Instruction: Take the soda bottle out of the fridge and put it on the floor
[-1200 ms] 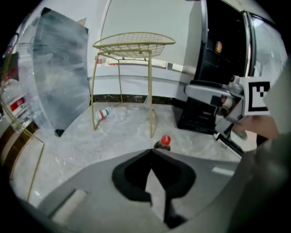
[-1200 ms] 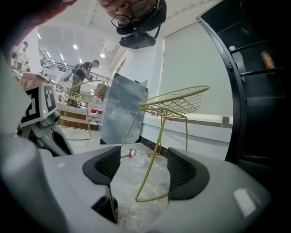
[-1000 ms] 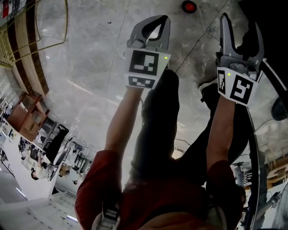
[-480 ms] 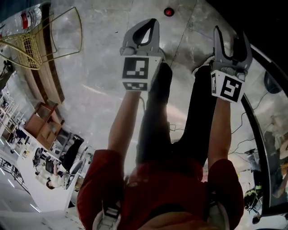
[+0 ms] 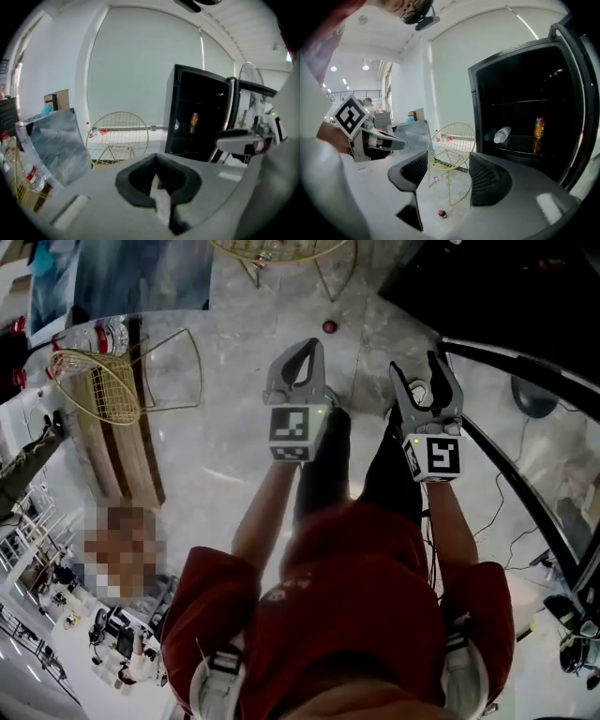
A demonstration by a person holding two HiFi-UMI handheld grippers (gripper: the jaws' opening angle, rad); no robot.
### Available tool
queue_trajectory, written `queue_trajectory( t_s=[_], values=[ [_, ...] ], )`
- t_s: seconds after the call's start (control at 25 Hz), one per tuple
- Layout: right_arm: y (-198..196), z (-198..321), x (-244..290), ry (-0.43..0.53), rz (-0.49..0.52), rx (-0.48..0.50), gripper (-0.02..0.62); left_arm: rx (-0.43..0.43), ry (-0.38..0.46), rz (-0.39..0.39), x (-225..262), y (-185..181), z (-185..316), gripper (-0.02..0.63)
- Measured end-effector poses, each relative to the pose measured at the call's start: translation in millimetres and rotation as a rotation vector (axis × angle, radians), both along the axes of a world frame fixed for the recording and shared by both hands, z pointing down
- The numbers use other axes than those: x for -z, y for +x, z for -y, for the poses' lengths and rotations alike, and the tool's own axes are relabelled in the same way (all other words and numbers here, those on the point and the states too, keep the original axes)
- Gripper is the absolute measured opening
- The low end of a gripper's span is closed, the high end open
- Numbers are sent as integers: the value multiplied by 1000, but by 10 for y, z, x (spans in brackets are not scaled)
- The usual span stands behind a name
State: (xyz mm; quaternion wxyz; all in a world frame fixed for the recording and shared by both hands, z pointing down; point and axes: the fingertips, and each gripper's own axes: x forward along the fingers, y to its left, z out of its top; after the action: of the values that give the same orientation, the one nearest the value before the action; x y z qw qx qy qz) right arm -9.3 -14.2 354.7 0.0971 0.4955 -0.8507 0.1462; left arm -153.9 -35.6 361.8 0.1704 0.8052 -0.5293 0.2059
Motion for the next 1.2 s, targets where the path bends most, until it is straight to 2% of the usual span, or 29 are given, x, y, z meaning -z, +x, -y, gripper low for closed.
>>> queue_trajectory(
  t_s=[0.08, 0.24, 0.48, 0.76, 0.92, 1.2],
  values=[
    [150, -118, 269, -25, 29, -20, 276, -29, 19, 9, 313, 116, -33, 0],
    [545, -284, 829, -13, 25, -88, 276, -79, 72, 16, 903, 431, -129, 0],
    [1139, -240, 1394, 65, -33, -244, 276, -149, 132, 1, 1408, 875, -82, 0],
    [1688, -264, 1771, 125, -51, -409, 276, -287, 122, -18, 1608, 1378, 22, 0],
    [1905, -328, 1822, 122, -52, -476, 276, -329, 138, -12, 1698, 1538, 59, 0],
    [2315, -457, 1943, 170, -177, -551, 276, -371, 152, -28, 1704, 1771, 55, 0]
  ],
)
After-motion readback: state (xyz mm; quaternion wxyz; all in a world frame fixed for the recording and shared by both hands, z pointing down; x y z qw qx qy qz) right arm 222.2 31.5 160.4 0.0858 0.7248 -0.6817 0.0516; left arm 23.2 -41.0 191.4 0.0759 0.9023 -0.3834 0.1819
